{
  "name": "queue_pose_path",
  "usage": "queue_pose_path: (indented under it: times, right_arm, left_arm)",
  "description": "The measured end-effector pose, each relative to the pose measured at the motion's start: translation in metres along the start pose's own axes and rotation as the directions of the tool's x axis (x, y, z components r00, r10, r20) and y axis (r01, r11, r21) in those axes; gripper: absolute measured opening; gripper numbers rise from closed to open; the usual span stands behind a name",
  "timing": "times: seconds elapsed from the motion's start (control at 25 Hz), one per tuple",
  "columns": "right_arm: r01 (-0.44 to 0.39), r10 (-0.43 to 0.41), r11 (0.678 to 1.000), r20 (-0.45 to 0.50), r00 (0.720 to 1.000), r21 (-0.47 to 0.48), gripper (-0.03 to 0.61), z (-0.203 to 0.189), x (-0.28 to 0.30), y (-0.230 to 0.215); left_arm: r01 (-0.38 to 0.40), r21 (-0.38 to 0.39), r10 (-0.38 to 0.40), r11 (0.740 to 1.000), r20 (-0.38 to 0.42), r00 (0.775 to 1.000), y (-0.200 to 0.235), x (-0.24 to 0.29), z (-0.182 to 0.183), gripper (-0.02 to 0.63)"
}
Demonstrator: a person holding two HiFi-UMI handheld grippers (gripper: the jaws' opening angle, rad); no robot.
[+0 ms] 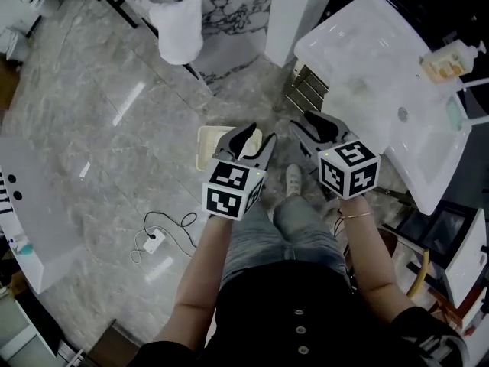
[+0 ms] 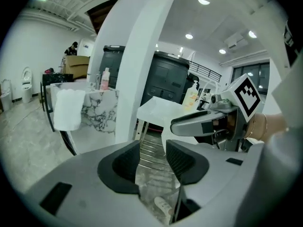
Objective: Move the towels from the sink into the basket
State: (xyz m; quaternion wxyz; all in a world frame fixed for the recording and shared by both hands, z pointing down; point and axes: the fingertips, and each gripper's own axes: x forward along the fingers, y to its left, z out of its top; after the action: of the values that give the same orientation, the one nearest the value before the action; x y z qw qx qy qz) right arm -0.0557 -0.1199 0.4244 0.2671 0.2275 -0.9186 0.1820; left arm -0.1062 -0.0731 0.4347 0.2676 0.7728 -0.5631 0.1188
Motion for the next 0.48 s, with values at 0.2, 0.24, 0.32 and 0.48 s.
queue_pose_path:
  times: [0.2,0.24,0.32,0.48]
  right_arm:
    - [0.023,-0.026,0.998,0.068,0.997,0.054,0.16,0.012,-0.042,-0.043]
    - [0.033,-0.038,0.997,0.081,0.996,0.067,0.158,0.013,-0.049,-0.052]
    - [0.055,-0.065,0.994,0.105,0.992,0.096,0.156,0.014,-0.062,-0.072]
    - [0.097,-0.12,0.982,0.145,0.982,0.161,0.143,0.015,-0.086,-0.11]
  left_arm:
    - [0.026,0.101,-0.024,0.995,-0.023,0.999,-0.04,0.038,0.033,0.178]
    - [0.04,0.123,-0.036,0.992,-0.031,0.999,-0.048,0.045,0.038,0.184]
    - [0.074,0.165,-0.067,0.983,-0.045,0.997,-0.066,0.059,0.048,0.187]
    - [0.12,0.217,-0.11,0.969,-0.055,0.992,-0.097,0.083,0.065,0.188]
